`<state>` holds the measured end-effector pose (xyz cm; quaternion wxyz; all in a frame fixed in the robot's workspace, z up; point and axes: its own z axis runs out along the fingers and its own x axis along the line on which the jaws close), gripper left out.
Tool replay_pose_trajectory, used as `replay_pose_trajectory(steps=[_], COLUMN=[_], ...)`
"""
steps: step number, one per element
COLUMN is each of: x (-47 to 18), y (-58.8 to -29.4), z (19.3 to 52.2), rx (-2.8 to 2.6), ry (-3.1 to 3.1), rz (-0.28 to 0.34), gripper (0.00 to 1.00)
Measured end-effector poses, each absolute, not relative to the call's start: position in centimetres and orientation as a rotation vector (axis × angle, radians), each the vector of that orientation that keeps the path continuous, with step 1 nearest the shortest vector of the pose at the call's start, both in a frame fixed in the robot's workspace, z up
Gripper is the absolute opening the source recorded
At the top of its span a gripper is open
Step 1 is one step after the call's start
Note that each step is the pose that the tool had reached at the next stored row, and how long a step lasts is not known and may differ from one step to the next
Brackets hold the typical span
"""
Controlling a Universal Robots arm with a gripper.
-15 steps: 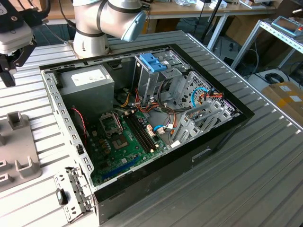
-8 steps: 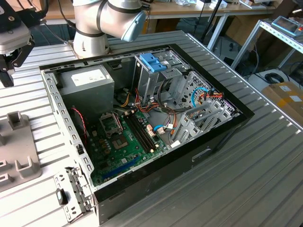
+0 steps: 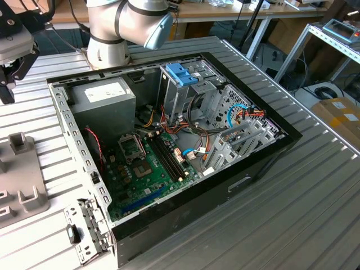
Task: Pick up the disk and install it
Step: 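Reach for the disk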
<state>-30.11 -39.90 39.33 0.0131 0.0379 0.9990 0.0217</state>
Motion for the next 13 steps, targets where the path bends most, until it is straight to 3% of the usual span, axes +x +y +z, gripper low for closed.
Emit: replay_pose_trajectory(steps=[13], x=[-30.6], y=[-39.9], z=[39.33], rx=[0.118], ry=[3.113], rz=[0.068], gripper=[0.1])
